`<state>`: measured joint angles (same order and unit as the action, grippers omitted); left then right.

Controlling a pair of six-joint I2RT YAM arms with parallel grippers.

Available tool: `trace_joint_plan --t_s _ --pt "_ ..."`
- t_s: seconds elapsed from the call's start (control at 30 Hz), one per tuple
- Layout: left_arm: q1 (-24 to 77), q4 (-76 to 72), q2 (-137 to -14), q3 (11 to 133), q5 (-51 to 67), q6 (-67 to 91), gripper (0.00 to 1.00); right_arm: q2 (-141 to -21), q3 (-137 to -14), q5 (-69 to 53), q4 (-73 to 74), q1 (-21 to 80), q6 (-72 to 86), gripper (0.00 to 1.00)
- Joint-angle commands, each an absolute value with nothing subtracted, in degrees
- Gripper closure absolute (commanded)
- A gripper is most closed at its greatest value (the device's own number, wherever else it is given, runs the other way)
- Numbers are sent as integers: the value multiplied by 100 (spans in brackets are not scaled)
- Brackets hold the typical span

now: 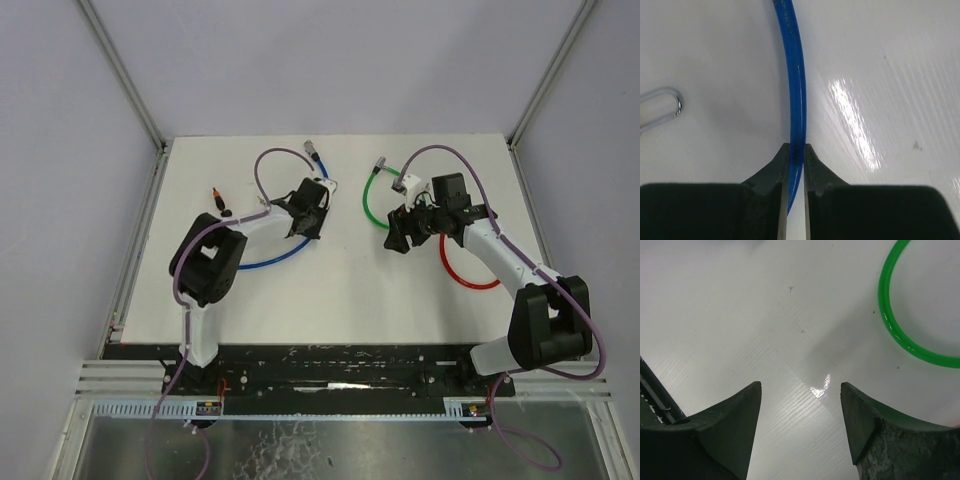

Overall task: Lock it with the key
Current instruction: Pick up the lock from the center of the board.

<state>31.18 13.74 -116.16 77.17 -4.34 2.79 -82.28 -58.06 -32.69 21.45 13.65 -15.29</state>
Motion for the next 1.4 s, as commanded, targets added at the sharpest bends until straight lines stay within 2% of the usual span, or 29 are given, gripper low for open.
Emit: trace_joint_plan --t_s 0.0,0.27,0.43,0.7,0.9,1.17,1.37 --pt "3267 942 -10849 7067 45 33 100 -8402 -6081 -3629 2046 1282 -1216 30" --pt "3846 151 -9713 5514 277 -344 100 -8792 -5854 -4195 1159 1081 -310 27" --pt "4208 -294 -9135 4827 231 -444 100 -9374 -6286 -4151 1012 1142 25 28" --pt "4378 -291 -8874 4579 547 -332 100 -10572 -7564 -3221 1615 1766 532 29" --pt "4403 -250 -8663 4479 776 -276 100 -10775 -7647 -2435 1439 2063 1547 31" --pt "4423 -247 -8499 4423 1013 -244 100 -11454 -8214 -2421 1652 2135 2387 35" --pt "4443 -238 -8414 4386 1148 -242 100 -11787 -8386 -2511 1600 2136 2749 41"
